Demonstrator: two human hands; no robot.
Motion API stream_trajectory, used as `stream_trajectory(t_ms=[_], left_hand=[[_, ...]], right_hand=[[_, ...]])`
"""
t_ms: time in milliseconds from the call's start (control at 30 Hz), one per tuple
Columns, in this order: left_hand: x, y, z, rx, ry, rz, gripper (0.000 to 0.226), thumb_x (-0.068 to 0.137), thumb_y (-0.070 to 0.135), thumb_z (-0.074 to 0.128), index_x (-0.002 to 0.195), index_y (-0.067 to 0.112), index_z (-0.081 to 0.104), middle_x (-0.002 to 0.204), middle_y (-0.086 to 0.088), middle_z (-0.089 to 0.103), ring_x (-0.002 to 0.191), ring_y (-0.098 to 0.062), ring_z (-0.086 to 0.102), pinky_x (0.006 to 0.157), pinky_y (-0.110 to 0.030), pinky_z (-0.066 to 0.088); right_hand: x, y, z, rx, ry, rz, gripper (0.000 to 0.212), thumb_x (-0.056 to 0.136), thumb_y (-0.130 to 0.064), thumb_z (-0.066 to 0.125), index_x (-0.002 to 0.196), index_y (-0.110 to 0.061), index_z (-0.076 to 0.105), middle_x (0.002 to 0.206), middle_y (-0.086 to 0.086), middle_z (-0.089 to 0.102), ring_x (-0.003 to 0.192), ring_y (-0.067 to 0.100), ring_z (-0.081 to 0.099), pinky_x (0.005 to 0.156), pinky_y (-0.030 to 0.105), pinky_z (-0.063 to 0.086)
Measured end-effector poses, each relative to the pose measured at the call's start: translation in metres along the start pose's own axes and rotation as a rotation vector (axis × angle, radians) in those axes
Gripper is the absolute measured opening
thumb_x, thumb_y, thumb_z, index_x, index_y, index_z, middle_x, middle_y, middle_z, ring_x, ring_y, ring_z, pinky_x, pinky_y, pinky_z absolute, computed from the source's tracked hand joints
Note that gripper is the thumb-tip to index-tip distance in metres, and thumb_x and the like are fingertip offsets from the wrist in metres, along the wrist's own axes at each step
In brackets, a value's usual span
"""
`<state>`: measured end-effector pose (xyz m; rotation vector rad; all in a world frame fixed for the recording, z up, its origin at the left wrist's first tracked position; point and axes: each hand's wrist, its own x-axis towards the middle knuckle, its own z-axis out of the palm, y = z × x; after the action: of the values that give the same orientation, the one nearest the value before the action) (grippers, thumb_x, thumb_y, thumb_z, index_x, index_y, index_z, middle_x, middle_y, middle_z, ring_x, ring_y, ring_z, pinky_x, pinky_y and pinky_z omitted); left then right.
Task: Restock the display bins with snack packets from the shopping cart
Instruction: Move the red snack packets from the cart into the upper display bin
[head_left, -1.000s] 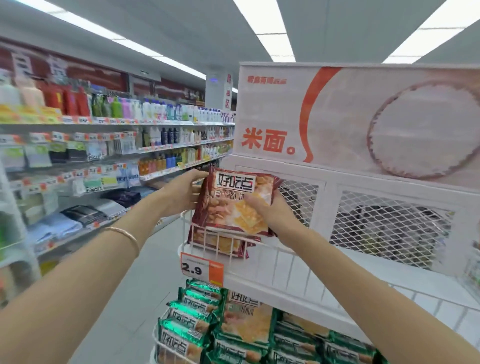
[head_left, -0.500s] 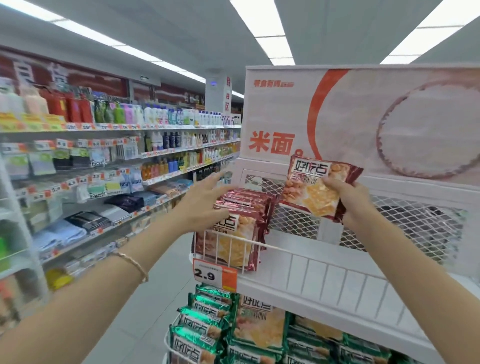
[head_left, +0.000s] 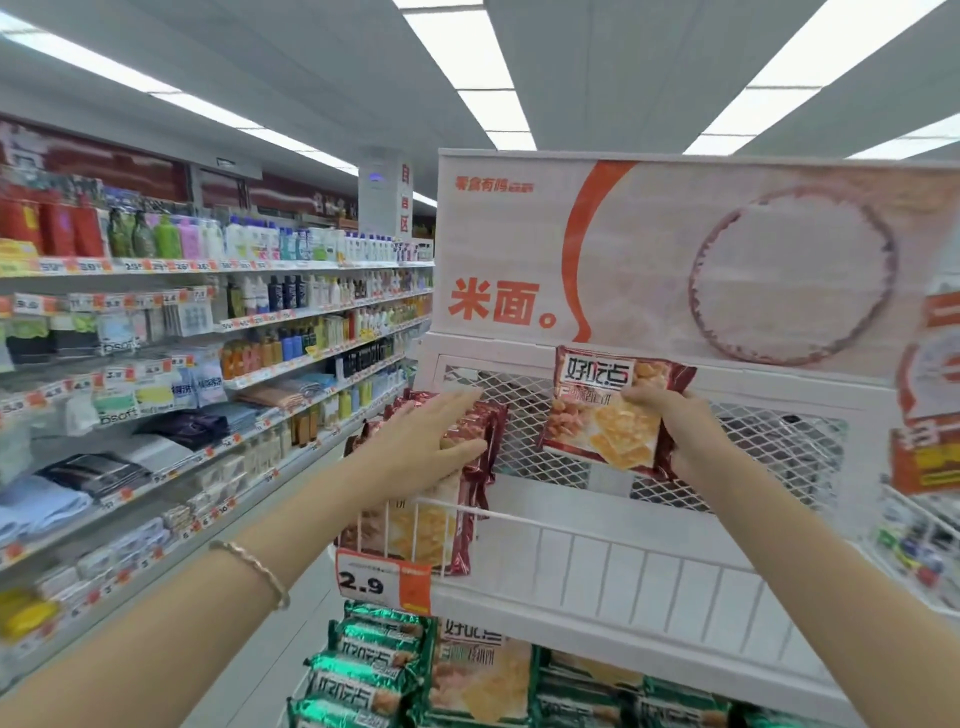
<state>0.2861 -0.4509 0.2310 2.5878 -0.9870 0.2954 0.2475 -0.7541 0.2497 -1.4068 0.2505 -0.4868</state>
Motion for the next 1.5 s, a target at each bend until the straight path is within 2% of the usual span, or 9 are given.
stream_trajectory(t_ms=[200,300,467,633,700,800,967,1267,1500], left_hand=[[0.090,0.053,0.015,-0.009,0.043,0.136,0.112,0.078,0.063,0.071,0.158,0.040,-0.004,0.168,0.002,-0.001,0.150,-0.026,0.023,0.120,-0.045,0.025],[0.123,0.055,0.029,0.249,0.037,0.223,0.093,0.081,0.054,0.073,0.156,0.033,0.022,0.153,-0.004,0.041,0.138,-0.026,0.039,0.113,-0.043,0.035],[0.138,0.051,0.053,0.713,-0.034,0.270,0.058,0.093,0.032,0.067,0.144,0.020,0.041,0.135,-0.006,0.055,0.121,-0.027,0.053,0.096,-0.040,0.045],[0.144,0.050,0.072,0.869,-0.103,0.292,0.082,0.095,0.019,0.062,0.158,0.012,0.009,0.149,-0.014,0.041,0.130,-0.032,0.045,0.102,-0.042,0.043],[0.141,0.044,0.076,0.847,-0.149,0.330,0.114,0.090,0.030,0.070,0.154,0.018,-0.023,0.162,-0.013,0.021,0.140,-0.032,0.036,0.108,-0.042,0.041],[0.145,0.033,0.072,0.882,-0.217,0.397,0.132,0.083,0.043,0.076,0.144,0.026,-0.039,0.165,-0.007,-0.020,0.151,-0.029,0.018,0.114,-0.041,0.036],[0.154,0.019,0.055,0.940,-0.244,0.448,0.096,0.097,0.063,0.042,0.150,0.032,-0.033,0.158,0.002,-0.032,0.155,-0.022,0.000,0.121,-0.048,0.020],[0.145,0.013,0.077,0.981,-0.337,0.271,0.114,0.090,0.066,0.051,0.143,0.026,-0.042,0.155,-0.003,-0.041,0.151,-0.023,-0.021,0.123,-0.052,0.006],[0.133,0.013,0.032,0.297,-0.266,0.121,0.075,0.099,0.059,0.043,0.156,0.044,-0.003,0.167,0.006,0.010,0.152,-0.018,0.019,0.123,-0.039,0.018]], right_hand=[[0.008,0.009,0.002,-0.112,-0.174,0.077,0.036,0.082,0.002,0.073,0.117,0.000,0.065,0.096,0.018,0.076,0.085,0.031,0.075,0.078,0.044,0.061],[0.019,0.026,0.001,-0.118,-0.264,0.140,0.035,0.087,-0.003,0.071,0.122,-0.002,0.065,0.109,0.019,0.074,0.102,0.035,0.071,0.095,0.052,0.055],[0.040,0.058,-0.002,-0.307,-0.326,0.207,0.035,0.088,-0.009,0.074,0.121,-0.001,0.065,0.109,0.014,0.075,0.102,0.028,0.071,0.089,0.039,0.057],[0.043,0.088,-0.021,-0.711,-0.191,-0.265,0.104,0.076,-0.034,0.086,0.154,-0.024,0.017,0.149,-0.005,0.037,0.134,0.009,0.043,0.113,0.035,0.040],[0.039,0.092,-0.036,-1.124,-0.330,-0.747,0.095,0.082,-0.048,0.075,0.155,-0.033,0.016,0.159,-0.011,0.015,0.142,0.005,0.022,0.115,0.028,0.032],[0.058,0.107,-0.054,-1.623,-0.468,-1.285,0.079,0.080,-0.063,0.063,0.149,-0.032,0.039,0.164,0.004,0.017,0.149,0.033,0.022,0.115,0.047,0.033],[0.089,0.117,-0.044,-1.764,-0.361,-1.383,0.076,0.074,-0.054,0.079,0.141,-0.029,0.051,0.160,0.009,0.028,0.146,0.036,0.026,0.113,0.059,0.022],[0.106,0.108,-0.048,-1.861,-0.430,-1.438,0.075,0.086,-0.056,0.066,0.150,-0.030,0.036,0.163,0.009,0.026,0.149,0.035,0.025,0.115,0.056,0.020],[0.083,0.089,-0.039,-1.758,-0.508,-1.315,0.045,0.096,-0.053,0.044,0.134,-0.031,0.055,0.159,0.008,0.035,0.150,0.031,0.025,0.119,0.055,0.009]])
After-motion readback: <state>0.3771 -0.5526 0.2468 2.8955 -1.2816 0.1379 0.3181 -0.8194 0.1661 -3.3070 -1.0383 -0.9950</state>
